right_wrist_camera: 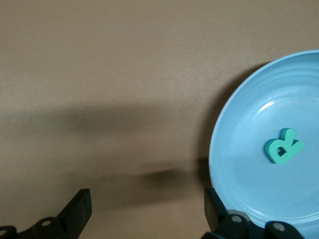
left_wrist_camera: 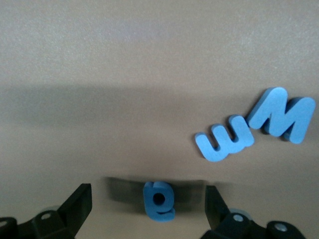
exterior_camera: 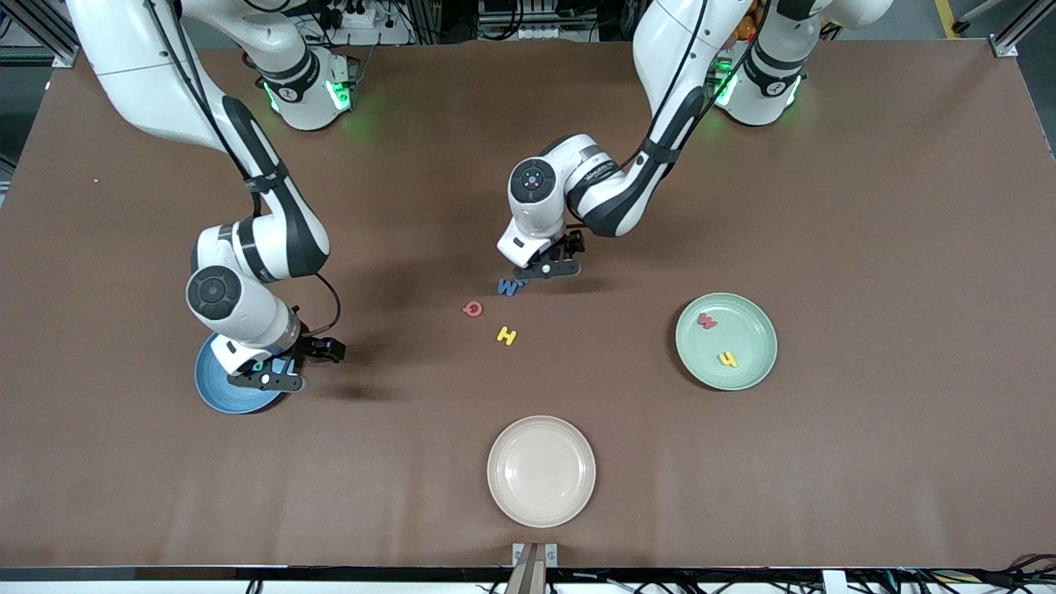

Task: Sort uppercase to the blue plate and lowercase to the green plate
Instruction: 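Grasp the blue e with the left gripper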

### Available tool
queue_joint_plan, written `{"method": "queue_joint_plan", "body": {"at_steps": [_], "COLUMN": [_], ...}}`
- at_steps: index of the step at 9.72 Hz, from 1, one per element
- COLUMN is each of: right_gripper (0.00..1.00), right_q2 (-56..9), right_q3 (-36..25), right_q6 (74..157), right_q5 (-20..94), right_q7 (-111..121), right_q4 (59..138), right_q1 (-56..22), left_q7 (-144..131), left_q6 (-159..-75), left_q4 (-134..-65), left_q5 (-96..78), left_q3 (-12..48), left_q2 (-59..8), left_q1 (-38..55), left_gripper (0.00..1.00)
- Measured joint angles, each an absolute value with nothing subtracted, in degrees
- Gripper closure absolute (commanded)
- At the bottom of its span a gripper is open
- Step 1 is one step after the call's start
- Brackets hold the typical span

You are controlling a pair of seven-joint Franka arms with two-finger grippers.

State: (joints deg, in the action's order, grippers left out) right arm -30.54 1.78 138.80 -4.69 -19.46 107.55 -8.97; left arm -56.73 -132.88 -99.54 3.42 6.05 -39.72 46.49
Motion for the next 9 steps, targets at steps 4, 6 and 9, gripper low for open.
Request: {"method": "queue_joint_plan", "body": {"at_steps": [4,6,9], "right_gripper": [0.00,0.00,0.00], "right_q2": [-30.53,-30.54,-30.54], "right_q3": [1.81,1.77,1.75], "right_q6": [138.80,138.80,138.77], "right_q5": [-4.69,-4.69,-4.69], "right_q7": [-22.15,-22.27,-22.28], "right_q4": [107.09,107.08,107.08], "right_q1": [-10.60,-10.71,-10.71], "left_q7": [-56.74,-56.74,-56.74], "left_q6": [-132.88,-132.89,-133.19], "left_q4": [-100.05,-100.16,-100.16], "left_q5": [3.42,3.42,3.42], "left_q3": [6.16,6.16,6.16], "left_q2": [-39.66,-39.54,-38.63], "left_q1": [46.48,46.42,46.28], "left_gripper": [0.18,0.19,0.19]}}
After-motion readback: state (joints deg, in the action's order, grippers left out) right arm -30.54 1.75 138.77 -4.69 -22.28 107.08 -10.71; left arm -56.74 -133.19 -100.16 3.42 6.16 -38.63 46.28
